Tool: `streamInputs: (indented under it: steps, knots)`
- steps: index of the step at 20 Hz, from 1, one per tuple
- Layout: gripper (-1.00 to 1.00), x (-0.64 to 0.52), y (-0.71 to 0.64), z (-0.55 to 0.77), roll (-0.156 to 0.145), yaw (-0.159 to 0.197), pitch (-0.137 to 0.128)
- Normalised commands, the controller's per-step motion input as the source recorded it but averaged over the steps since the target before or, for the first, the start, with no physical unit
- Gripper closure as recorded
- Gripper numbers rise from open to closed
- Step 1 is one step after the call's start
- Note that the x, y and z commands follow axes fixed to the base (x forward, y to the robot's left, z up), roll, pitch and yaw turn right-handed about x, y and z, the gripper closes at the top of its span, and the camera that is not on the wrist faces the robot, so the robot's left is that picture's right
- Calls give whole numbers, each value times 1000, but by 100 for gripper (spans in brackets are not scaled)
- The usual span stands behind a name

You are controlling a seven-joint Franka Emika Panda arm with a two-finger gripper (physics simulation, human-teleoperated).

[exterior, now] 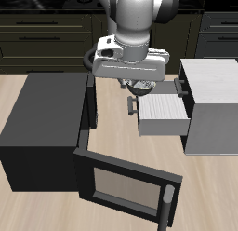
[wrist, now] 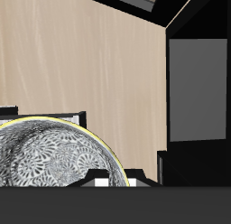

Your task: Close the top drawer of the white cabinet and place the bowl in the middle drawer

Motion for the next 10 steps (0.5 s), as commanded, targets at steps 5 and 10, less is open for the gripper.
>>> streamInputs:
  steps: [5,10]
  knots:
    - [100,-104,247,-46,13,29,-7]
    - [100,-4,54,13,3,2,-6]
